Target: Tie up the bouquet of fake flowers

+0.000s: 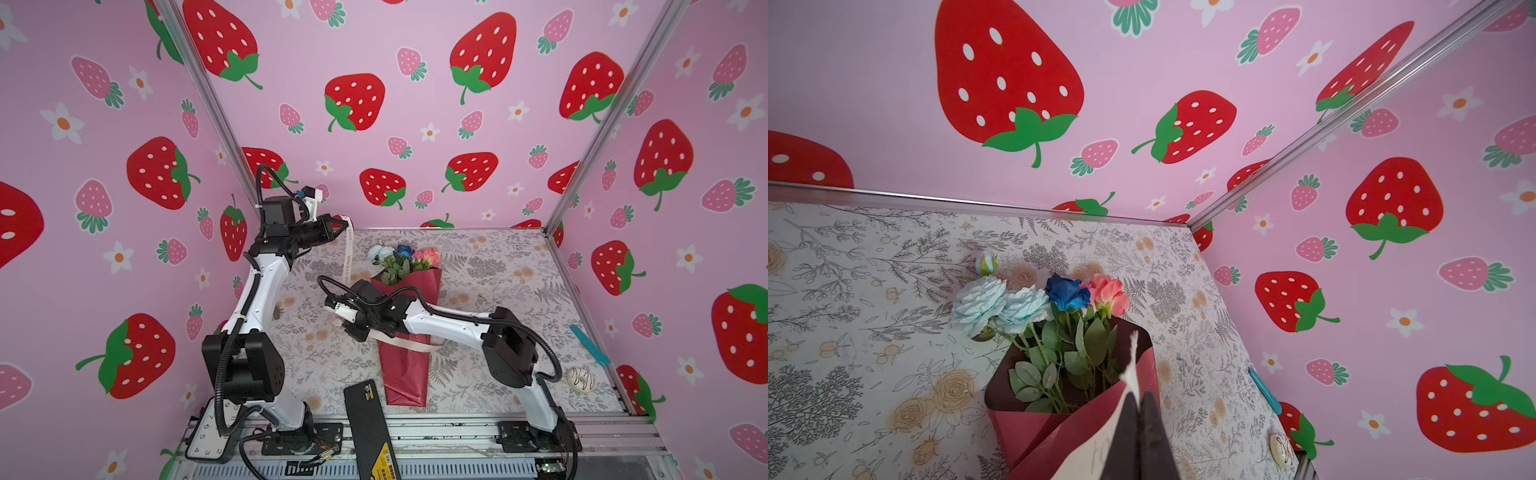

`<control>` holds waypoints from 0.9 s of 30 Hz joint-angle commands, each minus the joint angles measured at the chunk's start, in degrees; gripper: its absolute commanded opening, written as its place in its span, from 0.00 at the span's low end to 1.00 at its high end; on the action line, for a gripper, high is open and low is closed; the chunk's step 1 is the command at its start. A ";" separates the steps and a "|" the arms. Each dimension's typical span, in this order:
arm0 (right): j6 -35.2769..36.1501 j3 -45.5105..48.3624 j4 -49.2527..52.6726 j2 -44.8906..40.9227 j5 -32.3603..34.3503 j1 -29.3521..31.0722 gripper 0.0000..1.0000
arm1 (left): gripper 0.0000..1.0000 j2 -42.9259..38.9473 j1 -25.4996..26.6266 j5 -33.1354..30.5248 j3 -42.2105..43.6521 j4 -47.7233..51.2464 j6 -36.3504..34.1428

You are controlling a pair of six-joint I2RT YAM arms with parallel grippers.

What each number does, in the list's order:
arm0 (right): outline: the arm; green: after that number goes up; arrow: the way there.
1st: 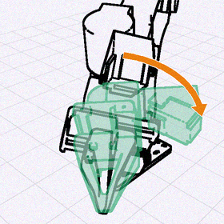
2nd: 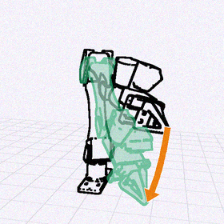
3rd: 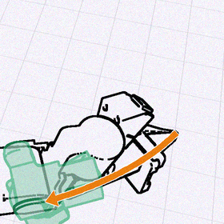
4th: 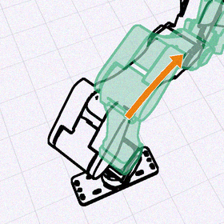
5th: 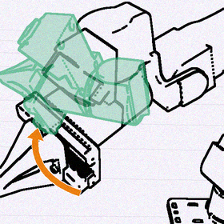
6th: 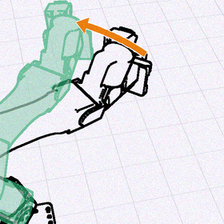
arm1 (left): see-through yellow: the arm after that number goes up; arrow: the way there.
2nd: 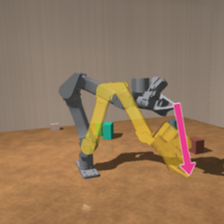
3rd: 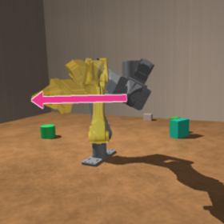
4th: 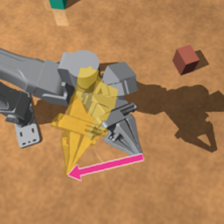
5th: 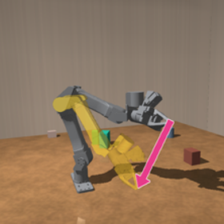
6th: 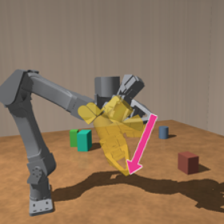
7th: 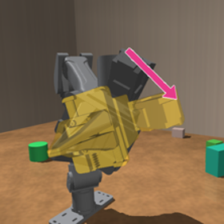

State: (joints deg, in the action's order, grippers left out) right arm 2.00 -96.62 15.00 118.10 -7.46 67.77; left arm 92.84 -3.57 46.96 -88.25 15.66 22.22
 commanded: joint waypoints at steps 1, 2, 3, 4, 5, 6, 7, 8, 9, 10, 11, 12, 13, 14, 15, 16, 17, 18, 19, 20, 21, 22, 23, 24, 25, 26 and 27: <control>-2.55 5.61 -4.69 -6.58 -0.17 0.28 0.00 | 0.00 -2.05 -0.69 -0.09 1.71 -2.89 1.96; -3.02 6.78 -4.99 -8.45 0.32 0.32 0.00 | 0.00 -2.33 -0.98 -0.40 2.29 -3.14 2.27; -3.51 8.35 -5.34 -10.48 0.85 0.26 0.00 | 0.00 -2.53 -1.28 -0.92 2.97 -3.34 2.73; -4.13 9.93 -5.86 -12.52 1.67 0.23 0.00 | 0.00 -2.88 -1.72 -1.68 3.71 -3.36 3.21; -4.72 11.25 -6.27 -14.34 2.48 0.26 0.00 | 0.00 -3.09 -2.12 -2.30 4.43 -3.31 3.55; -5.44 12.72 -6.65 -16.31 3.39 0.26 0.00 | 0.00 -3.35 -2.68 -3.22 5.22 -3.14 3.96; -6.10 14.08 -6.81 -18.19 4.41 0.18 0.00 | 0.00 -3.64 -3.30 -4.15 5.98 -2.92 4.26; -6.70 15.28 -6.84 -19.85 5.44 0.22 0.00 | 0.00 -3.94 -3.80 -4.92 6.67 -2.77 4.41; -7.38 16.44 -6.96 -21.78 6.66 0.17 0.00 | 0.00 -4.27 -4.36 -5.93 7.44 -2.34 4.47; -8.23 17.72 -7.00 -23.62 7.84 0.09 0.00 | 0.00 -4.74 -4.85 -7.10 8.08 -1.73 4.27; -8.84 18.69 -7.01 -25.15 8.89 0.10 0.00 | 0.00 -4.99 -5.27 -8.16 8.45 -0.94 3.89; -9.58 19.56 -7.16 -26.92 10.08 0.00 0.00 | 0.00 -5.40 -5.62 -9.41 8.89 -0.04 3.42; -10.30 20.38 -7.10 -28.52 11.53 -0.09 0.00 | 0.00 -5.80 -6.06 -10.58 9.29 0.79 3.08; -11.18 21.05 -7.01 -30.27 13.09 -0.21 0.00 | 0.00 -6.33 -6.46 -11.76 9.80 1.64 2.79; -11.78 21.60 -6.88 -31.85 14.67 -0.34 0.00 | 0.00 -6.81 -6.81 -12.72 10.29 2.25 2.66; -12.54 22.28 -6.60 -33.43 16.36 -0.58 0.00 | 0.00 -7.48 -7.32 -13.89 10.95 2.89 2.61; -13.24 23.07 -6.42 -35.28 18.12 -0.83 0.00 | 0.00 -8.26 -7.89 -14.98 11.68 3.45 2.70; -13.85 23.67 -6.19 -36.74 19.99 -1.16 0.00 | 0.00 -8.86 -8.37 -15.92 12.43 3.79 2.87; -14.57 24.41 -5.81 -38.44 21.68 -1.67 0.00 | 0.00 -9.68 -9.05 -17.00 13.18 4.23 3.03; -15.18 25.27 -5.42 -40.20 22.99 -2.32 0.00 | 0.00 -10.62 -9.62 -18.35 13.90 4.98 3.09; -15.86 25.99 -5.10 -41.71 24.08 -2.97 0.00 | 0.00 -11.35 -10.21 -19.89 14.26 5.93 3.18; -16.72 26.76 -4.84 -43.45 24.78 -3.91 0.00 | 0.00 -12.31 -10.73 -22.15 14.66 7.26 3.18; -17.34 27.50 -4.51 -44.91 24.86 -4.74 0.00 | 0.00 -13.09 -11.12 -24.36 14.84 8.76 3.18; -17.95 28.34 -4.46 -46.73 24.68 -5.92 0.00 | 0.00 -13.99 -11.53 -27.06 15.06 10.48 3.10; -18.61 29.30 -4.37 -48.39 24.12 -7.04 0.00 | 0.00 -15.01 -11.75 -29.61 15.50 11.84 3.16; -19.01 30.02 -4.22 -49.83 22.99 -8.08 0.00 | 0.00 -15.84 -11.91 -31.74 16.07 12.92 3.25; -19.75 30.76 -3.93 -51.09 21.82 -9.20 0.00 | 0.00 -16.84 -11.89 -33.97 16.75 14.10 3.53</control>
State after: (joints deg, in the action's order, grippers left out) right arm -14.39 -67.59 9.61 69.80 13.87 60.55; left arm 78.61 -15.18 21.69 -72.79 24.53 25.63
